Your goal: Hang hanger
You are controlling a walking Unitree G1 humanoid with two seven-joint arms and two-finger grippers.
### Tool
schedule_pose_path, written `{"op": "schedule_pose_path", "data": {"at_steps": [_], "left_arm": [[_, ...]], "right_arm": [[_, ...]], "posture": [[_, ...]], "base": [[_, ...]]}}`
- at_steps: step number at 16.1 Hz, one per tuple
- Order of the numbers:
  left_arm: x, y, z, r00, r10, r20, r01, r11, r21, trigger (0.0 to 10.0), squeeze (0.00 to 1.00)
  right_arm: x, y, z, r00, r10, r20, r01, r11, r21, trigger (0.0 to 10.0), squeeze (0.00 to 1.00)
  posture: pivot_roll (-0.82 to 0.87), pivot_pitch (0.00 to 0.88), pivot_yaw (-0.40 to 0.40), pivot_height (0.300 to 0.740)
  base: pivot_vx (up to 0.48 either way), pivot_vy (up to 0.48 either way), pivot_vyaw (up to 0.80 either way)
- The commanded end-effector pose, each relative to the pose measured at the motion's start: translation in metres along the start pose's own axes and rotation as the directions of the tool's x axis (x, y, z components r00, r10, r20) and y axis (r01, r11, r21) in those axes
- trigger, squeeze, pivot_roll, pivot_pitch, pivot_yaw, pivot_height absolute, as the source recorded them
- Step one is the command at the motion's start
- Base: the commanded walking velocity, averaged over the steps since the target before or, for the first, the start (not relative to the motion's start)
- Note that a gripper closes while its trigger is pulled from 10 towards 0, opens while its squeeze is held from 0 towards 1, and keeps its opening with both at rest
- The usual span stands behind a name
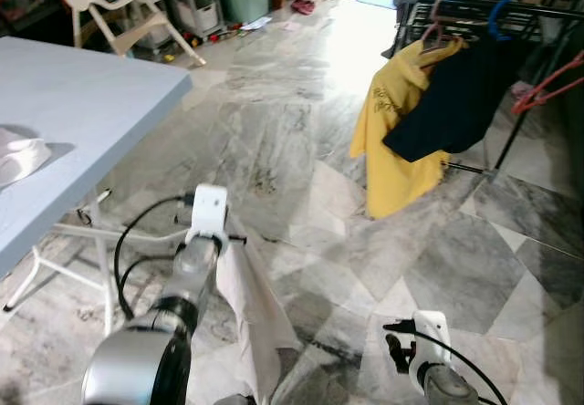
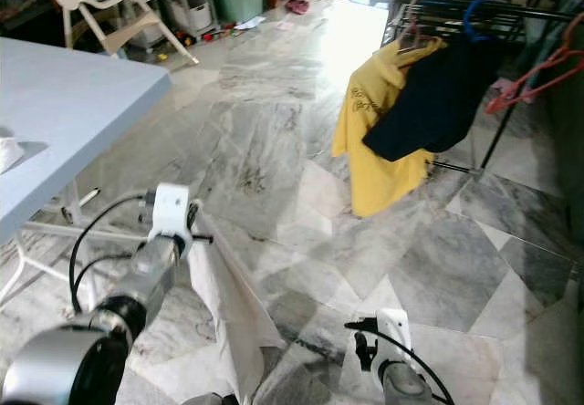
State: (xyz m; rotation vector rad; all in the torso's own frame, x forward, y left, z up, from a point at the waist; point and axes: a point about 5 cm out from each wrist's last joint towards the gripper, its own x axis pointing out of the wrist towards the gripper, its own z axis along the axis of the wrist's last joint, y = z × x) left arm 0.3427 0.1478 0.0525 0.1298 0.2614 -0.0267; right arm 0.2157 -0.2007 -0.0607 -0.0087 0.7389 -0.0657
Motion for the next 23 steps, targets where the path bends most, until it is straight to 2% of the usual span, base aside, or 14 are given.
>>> {"op": "schedule_pose_path", "data": {"at_steps": [1, 4, 8, 12, 14, 17, 23], "left_arm": [[-0.001, 0.009, 0.005, 0.998, 0.026, 0.060, -0.026, 1.000, 0.001, 10.0, 0.00], [-0.008, -0.003, -0.012, 0.999, -0.041, 0.017, 0.041, 0.999, 0.011, 10.0, 0.00], [-0.012, -0.015, -0.018, 0.993, -0.113, 0.012, 0.114, 0.993, -0.010, 10.0, 0.00], [-0.014, -0.016, -0.025, 0.993, -0.115, -0.019, 0.115, 0.993, 0.004, 10.0, 0.00], [-0.017, -0.016, -0.036, 0.992, -0.081, -0.093, 0.086, 0.995, 0.049, 10.0, 0.00], [-0.022, -0.020, -0.046, 0.986, -0.099, -0.131, 0.108, 0.992, 0.061, 10.0, 0.00], [-0.025, -0.025, -0.053, 0.981, -0.099, -0.165, 0.111, 0.992, 0.066, 10.0, 0.00]], "right_arm": [[0.000, -0.001, 0.001, 1.000, -0.008, -0.002, 0.008, 1.000, 0.011, 10.0, 0.00], [-0.001, 0.002, -0.006, 0.999, 0.010, -0.039, -0.011, 0.999, -0.032, 10.0, 0.00], [-0.002, 0.003, -0.011, 0.998, 0.018, -0.064, -0.020, 0.999, -0.030, 10.0, 0.00], [-0.003, 0.005, -0.015, 0.997, 0.023, -0.075, -0.025, 0.999, -0.027, 10.0, 0.00], [-0.004, 0.007, -0.019, 0.996, 0.024, -0.088, -0.026, 0.999, -0.025, 10.0, 0.00], [-0.005, 0.006, -0.021, 0.995, 0.022, -0.097, -0.025, 0.999, -0.027, 10.0, 0.00], [-0.005, 0.006, -0.021, 0.995, 0.023, -0.097, -0.026, 0.999, -0.022, 10.0, 0.00]], "posture": [[-0.15, 0.064, 0.073, 0.740], [-0.13, 0.072, 0.060, 0.740], [-0.12, 0.081, 0.061, 0.740], [-0.12, 0.085, 0.074, 0.740], [-0.13, 0.083, 0.074, 0.740], [-0.14, 0.082, 0.075, 0.740], [-0.13, 0.084, 0.079, 0.740]], "base": [[0.000, 0.000, 0.00], [0.000, 0.000, 0.00], [0.000, 0.000, 0.00], [0.000, 0.000, 0.00], [0.000, 0.000, 0.00], [0.000, 0.000, 0.00], [0.000, 0.000, 0.00]]}}
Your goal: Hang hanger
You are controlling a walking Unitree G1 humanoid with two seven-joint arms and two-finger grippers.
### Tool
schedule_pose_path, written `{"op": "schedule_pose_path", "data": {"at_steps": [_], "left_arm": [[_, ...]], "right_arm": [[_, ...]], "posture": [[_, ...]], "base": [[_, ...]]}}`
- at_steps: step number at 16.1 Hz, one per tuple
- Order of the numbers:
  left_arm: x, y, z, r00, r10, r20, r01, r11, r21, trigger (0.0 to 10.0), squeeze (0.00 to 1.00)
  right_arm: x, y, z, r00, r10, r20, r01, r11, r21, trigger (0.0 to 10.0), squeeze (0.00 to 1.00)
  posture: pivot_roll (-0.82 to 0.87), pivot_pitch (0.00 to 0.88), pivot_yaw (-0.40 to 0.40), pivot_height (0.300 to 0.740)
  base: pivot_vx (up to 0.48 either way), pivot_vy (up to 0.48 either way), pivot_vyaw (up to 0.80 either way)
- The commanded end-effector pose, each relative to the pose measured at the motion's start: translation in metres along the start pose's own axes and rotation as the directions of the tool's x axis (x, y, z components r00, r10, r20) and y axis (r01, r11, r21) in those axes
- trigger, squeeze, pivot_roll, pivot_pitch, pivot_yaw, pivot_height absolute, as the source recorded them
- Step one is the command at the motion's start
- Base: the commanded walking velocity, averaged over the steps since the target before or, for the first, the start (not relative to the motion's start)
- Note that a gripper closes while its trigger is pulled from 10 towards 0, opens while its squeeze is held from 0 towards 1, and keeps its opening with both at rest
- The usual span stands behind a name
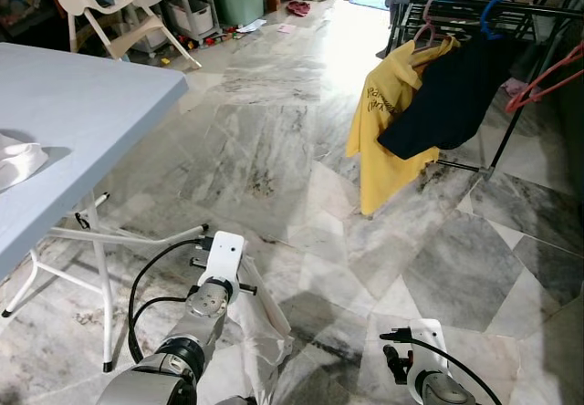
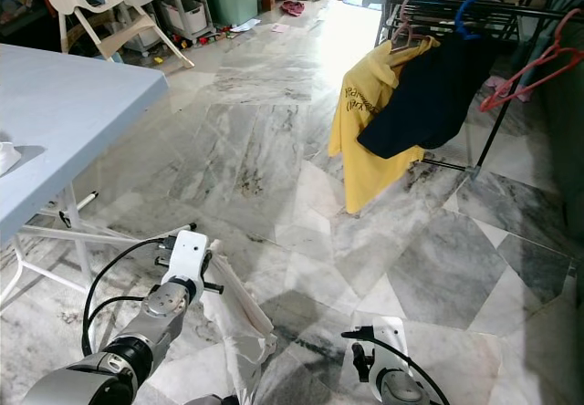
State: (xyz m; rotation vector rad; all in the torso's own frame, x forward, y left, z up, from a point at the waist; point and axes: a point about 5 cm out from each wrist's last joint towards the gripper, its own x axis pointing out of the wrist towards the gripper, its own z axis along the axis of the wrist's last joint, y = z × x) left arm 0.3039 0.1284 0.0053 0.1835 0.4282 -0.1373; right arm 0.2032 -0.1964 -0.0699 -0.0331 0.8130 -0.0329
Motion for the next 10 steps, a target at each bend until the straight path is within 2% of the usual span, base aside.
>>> {"op": "schedule_pose_path", "data": {"at_steps": [1, 10], "left_arm": [[-0.0003, 0.0015, -0.0009, 1.000, 0.007, -0.004, -0.007, 1.000, 0.009, 10.0, 0.00], [0.0002, 0.0019, -0.0007, 1.000, 0.009, -0.014, -0.009, 1.000, 0.010, 10.0, 0.00]], "right_arm": [[-0.0009, 0.0033, -0.0059, 1.000, 0.006, -0.025, -0.006, 1.000, 0.012, 10.0, 0.00], [-0.0017, 0.0009, -0.0084, 0.999, 0.000, -0.034, 0.000, 1.000, 0.013, 10.0, 0.00]], "posture": [[-0.13, 0.084, 0.079, 0.740], [-0.14, 0.085, 0.085, 0.740]], "base": [[-0.240, 0.000, 0.00], [-0.309, 0.000, 0.00]]}}
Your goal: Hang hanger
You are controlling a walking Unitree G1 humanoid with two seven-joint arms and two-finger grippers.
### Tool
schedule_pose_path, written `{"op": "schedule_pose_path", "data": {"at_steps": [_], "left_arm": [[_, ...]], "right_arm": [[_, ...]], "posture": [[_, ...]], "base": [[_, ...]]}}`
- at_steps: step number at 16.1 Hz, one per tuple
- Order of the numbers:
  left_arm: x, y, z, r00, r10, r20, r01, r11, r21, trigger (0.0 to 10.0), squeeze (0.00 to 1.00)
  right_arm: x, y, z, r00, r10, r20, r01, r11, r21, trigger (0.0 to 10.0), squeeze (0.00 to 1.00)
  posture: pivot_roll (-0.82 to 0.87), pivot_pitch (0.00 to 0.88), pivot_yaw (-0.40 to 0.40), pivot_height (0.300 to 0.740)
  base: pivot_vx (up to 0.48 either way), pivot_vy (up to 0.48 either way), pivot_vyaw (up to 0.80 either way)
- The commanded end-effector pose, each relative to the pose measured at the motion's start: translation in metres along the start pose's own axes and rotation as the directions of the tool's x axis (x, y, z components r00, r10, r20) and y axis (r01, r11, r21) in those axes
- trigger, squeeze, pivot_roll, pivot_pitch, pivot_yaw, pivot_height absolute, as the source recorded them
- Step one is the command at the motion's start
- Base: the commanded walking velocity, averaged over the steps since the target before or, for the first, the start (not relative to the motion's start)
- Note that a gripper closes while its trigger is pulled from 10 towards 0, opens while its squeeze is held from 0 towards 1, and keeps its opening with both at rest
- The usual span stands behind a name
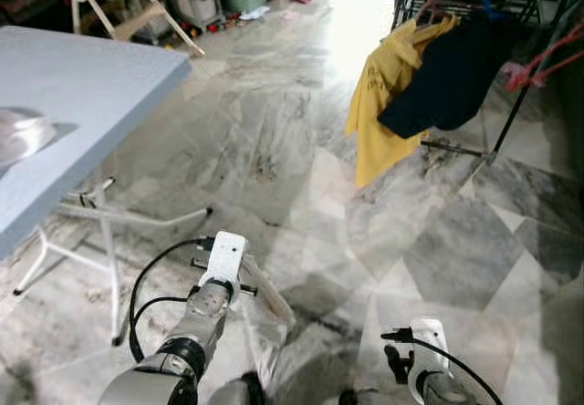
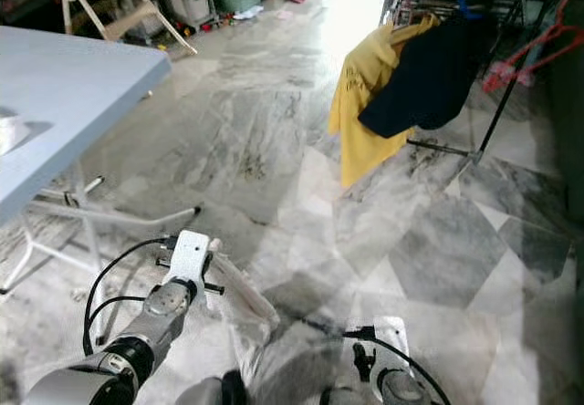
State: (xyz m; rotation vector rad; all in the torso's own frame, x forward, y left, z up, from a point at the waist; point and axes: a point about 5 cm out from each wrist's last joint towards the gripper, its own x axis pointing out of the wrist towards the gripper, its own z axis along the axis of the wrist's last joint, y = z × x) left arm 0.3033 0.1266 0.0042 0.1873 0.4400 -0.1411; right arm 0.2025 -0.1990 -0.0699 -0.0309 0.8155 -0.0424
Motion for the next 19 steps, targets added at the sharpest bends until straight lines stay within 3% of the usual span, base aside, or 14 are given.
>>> {"op": "schedule_pose_path", "data": {"at_steps": [1, 7, 9, 10, 13, 19], "left_arm": [[0.000, 0.004, 0.000, 1.000, 0.013, -0.002, -0.013, 1.000, 0.007, 10.0, 0.00], [0.001, 0.007, 0.002, 1.000, 0.005, 0.003, -0.005, 1.000, 0.012, 10.0, 0.00], [0.001, 0.015, 0.009, 0.998, 0.030, 0.060, -0.030, 1.000, 0.002, 10.0, 0.00], [0.007, 0.023, 0.041, 0.980, 0.084, 0.181, -0.079, 0.996, -0.033, 10.0, 0.00], [0.012, 0.031, 0.089, 0.932, 0.109, 0.346, -0.087, 0.993, -0.078, 10.0, 0.00], [0.007, 0.037, 0.158, 0.807, 0.158, 0.569, -0.098, 0.986, -0.135, 10.0, 0.00]], "right_arm": [[-0.001, 0.003, -0.008, 0.999, 0.008, -0.032, -0.007, 1.000, 0.008, 10.0, 0.00], [-0.001, 0.003, -0.007, 1.000, 0.006, -0.030, -0.006, 1.000, 0.012, 10.0, 0.00], [-0.001, 0.003, -0.006, 1.000, 0.004, -0.021, -0.003, 1.000, 0.017, 10.0, 0.00], [0.000, 0.003, -0.001, 1.000, -0.001, 0.002, 0.001, 0.999, 0.032, 10.0, 0.00], [0.001, 0.006, 0.001, 1.000, 0.004, 0.010, -0.004, 1.000, 0.030, 10.0, 0.00], [0.002, 0.012, 0.005, 0.999, 0.026, 0.026, -0.026, 1.000, 0.014, 10.0, 0.00]], "posture": [[-0.14, 0.085, 0.085, 0.740], [-0.14, 0.080, 0.092, 0.740], [-0.14, 0.079, 0.096, 0.740], [-0.14, 0.078, 0.098, 0.740], [-0.13, 0.083, 0.099, 0.740], [-0.11, 0.097, 0.087, 0.740]], "base": [[-0.326, 0.000, 0.00], [-0.088, 0.000, 0.00], [0.000, 0.000, 0.00], [0.000, 0.000, 0.00], [0.000, 0.000, 0.00], [0.000, 0.000, 0.00]]}}
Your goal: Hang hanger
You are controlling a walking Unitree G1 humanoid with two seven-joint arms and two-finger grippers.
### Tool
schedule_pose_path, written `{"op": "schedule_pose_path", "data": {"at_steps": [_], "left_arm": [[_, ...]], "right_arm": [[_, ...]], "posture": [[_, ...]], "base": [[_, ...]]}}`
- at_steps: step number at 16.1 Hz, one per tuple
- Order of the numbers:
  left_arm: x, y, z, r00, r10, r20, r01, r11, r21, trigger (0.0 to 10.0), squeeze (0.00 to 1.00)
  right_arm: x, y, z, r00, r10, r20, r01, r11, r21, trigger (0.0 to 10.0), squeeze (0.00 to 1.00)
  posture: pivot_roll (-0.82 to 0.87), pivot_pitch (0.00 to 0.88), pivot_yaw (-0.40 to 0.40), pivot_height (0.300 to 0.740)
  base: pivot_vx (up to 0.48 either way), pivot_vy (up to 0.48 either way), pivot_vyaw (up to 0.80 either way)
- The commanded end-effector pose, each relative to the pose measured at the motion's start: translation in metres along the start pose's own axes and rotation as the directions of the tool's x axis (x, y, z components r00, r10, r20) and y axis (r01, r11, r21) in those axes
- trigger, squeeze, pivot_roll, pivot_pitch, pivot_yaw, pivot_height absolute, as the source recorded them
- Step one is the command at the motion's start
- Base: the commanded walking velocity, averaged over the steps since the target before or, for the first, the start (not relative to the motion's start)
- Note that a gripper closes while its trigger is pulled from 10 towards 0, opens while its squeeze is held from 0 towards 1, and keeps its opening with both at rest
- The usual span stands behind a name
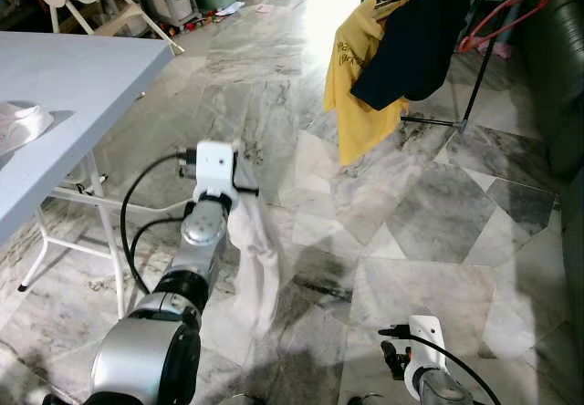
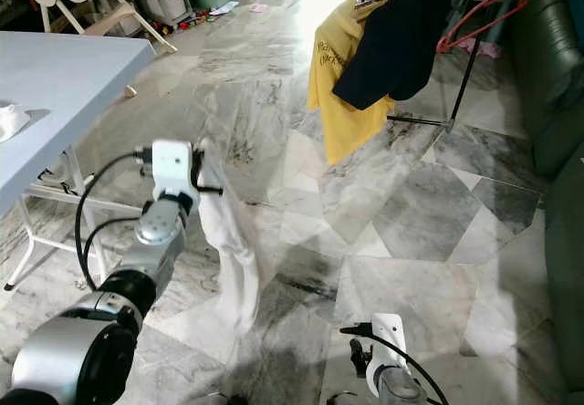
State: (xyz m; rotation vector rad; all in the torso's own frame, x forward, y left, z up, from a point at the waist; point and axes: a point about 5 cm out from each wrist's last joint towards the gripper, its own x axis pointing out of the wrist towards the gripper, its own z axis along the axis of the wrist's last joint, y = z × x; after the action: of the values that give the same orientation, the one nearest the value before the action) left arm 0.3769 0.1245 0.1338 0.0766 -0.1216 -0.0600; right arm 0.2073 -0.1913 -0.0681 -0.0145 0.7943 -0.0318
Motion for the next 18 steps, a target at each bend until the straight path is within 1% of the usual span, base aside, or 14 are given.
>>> {"op": "schedule_pose_path", "data": {"at_steps": [1, 3, 4, 6, 7, 8, 9, 11, 12, 13, 14, 16, 18], "left_arm": [[0.006, 0.004, 0.016, 0.997, 0.024, 0.079, -0.024, 1.000, -0.010, 10.0, 0.00], [0.005, 0.004, 0.017, 0.996, 0.025, 0.089, -0.023, 0.999, -0.026, 10.0, 0.00], [0.001, 0.005, 0.009, 0.998, 0.016, 0.062, -0.015, 1.000, -0.008, 10.0, 0.00], [-0.021, 0.010, -0.032, 0.996, -0.018, -0.090, 0.020, 1.000, 0.015, 10.0, 0.00], [-0.036, 0.014, -0.055, 0.983, -0.013, -0.186, 0.016, 1.000, 0.014, 10.0, 0.00], [-0.056, 0.020, -0.080, 0.956, 0.001, -0.294, 0.003, 1.000, 0.015, 10.0, 0.00], [-0.064, 0.021, -0.089, 0.943, 0.006, -0.333, -0.001, 1.000, 0.015, 10.0, 0.00], [-0.089, 0.024, -0.115, 0.888, 0.014, -0.460, 0.002, 0.999, 0.035, 10.0, 0.00], [-0.101, 0.024, -0.126, 0.858, 0.011, -0.514, 0.026, 0.998, 0.065, 10.0, 0.00], [-0.110, 0.024, -0.134, 0.825, 0.006, -0.566, 0.041, 0.997, 0.070, 10.0, 0.00], [-0.115, 0.025, -0.139, 0.805, 0.010, -0.593, 0.037, 0.997, 0.067, 10.0, 0.00], [-0.121, 0.025, -0.144, 0.776, -0.002, -0.630, 0.083, 0.992, 0.099, 10.0, 0.00], [-0.127, 0.025, -0.149, 0.745, 0.001, -0.667, 0.064, 0.995, 0.073, 10.0, 0.00]], "right_arm": [[0.000, 0.005, 0.000, 1.000, 0.014, 0.004, -0.014, 1.000, -0.004, 10.0, 0.00], [0.000, 0.006, 0.000, 1.000, 0.020, 0.001, -0.020, 1.000, -0.016, 10.0, 0.00], [0.000, 0.007, 0.000, 1.000, 0.025, 0.001, -0.025, 0.999, -0.022, 10.0, 0.00], [0.001, 0.011, 0.003, 0.999, 0.041, 0.006, -0.041, 0.999, -0.035, 10.0, 0.00], [0.002, 0.012, 0.004, 0.999, 0.050, 0.010, -0.049, 0.998, -0.041, 10.0, 0.00], [0.002, 0.013, 0.007, 0.998, 0.058, 0.015, -0.057, 0.997, -0.047, 10.0, 0.00], [0.003, 0.014, 0.007, 0.998, 0.062, 0.017, -0.061, 0.997, -0.050, 10.0, 0.00], [0.003, 0.016, 0.010, 0.997, 0.077, 0.019, -0.076, 0.995, -0.066, 10.0, 0.00], [0.003, 0.016, 0.010, 0.997, 0.081, 0.014, -0.080, 0.994, -0.078, 10.0, 0.00], [0.004, 0.017, 0.011, 0.997, 0.081, 0.012, -0.080, 0.994, -0.079, 10.0, 0.00], [0.004, 0.017, 0.011, 0.997, 0.082, 0.012, -0.081, 0.994, -0.079, 10.0, 0.00], [0.004, 0.018, 0.011, 0.996, 0.083, 0.010, -0.082, 0.994, -0.075, 10.0, 0.00], [0.003, 0.019, 0.008, 0.996, 0.085, 0.004, -0.084, 0.994, -0.074, 10.0, 0.00]], "posture": [[-0.11, 0.097, 0.081, 0.740], [-0.10, 0.104, 0.074, 0.740], [-0.09, 0.106, 0.070, 0.740], [-0.08, 0.108, 0.064, 0.740], [-0.08, 0.109, 0.060, 0.740], [-0.08, 0.109, 0.052, 0.740], [-0.07, 0.109, 0.051, 0.740], [-0.07, 0.108, 0.042, 0.740], [-0.07, 0.110, 0.040, 0.740], [-0.06, 0.115, 0.039, 0.740], [-0.07, 0.118, 0.038, 0.740], [-0.07, 0.119, 0.036, 0.740], [-0.07, 0.120, 0.039, 0.740]], "base": [[0.000, 0.000, 0.00], [0.000, 0.000, 0.00], [0.000, 0.000, 0.00], [0.000, 0.000, 0.00], [0.000, 0.000, 0.00], [0.000, 0.000, 0.00], [0.000, 0.000, 0.00], [0.000, 0.000, 0.00], [0.000, 0.000, 0.00], [0.000, 0.000, 0.00], [0.000, 0.000, 0.00], [0.000, 0.000, 0.00], [0.000, 0.000, 0.00]]}}
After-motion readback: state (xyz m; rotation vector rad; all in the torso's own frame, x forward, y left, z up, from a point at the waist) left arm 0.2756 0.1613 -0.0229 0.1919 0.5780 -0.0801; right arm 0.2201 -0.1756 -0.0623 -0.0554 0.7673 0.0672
